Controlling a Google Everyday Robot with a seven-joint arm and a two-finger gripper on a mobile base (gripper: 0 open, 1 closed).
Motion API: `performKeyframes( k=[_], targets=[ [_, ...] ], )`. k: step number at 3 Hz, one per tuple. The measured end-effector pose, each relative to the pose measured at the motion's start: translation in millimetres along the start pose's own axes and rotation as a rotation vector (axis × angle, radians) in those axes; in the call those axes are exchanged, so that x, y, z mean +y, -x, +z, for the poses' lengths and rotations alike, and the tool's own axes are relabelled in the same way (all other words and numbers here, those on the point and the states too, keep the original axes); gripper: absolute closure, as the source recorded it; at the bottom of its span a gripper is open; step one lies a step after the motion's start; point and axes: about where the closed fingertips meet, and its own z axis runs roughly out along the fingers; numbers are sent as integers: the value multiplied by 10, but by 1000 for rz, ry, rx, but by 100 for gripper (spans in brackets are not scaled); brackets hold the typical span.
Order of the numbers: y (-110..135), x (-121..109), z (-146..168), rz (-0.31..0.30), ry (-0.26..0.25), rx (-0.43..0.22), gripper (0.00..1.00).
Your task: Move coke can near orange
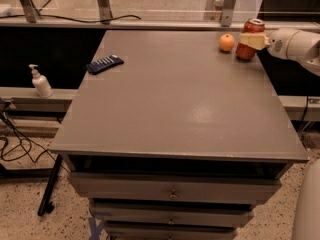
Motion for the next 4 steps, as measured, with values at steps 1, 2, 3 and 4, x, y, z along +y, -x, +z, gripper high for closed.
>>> performKeyframes(
  k=[1,2,3,4],
  targets=[
    [-37,-8,-13,5,9,7,36],
    [-65,-13,-30,8,13,11,13],
    [-84,-9,-40,10,17,15,0],
    [-48,12,-34,5,26,14,0]
  ],
)
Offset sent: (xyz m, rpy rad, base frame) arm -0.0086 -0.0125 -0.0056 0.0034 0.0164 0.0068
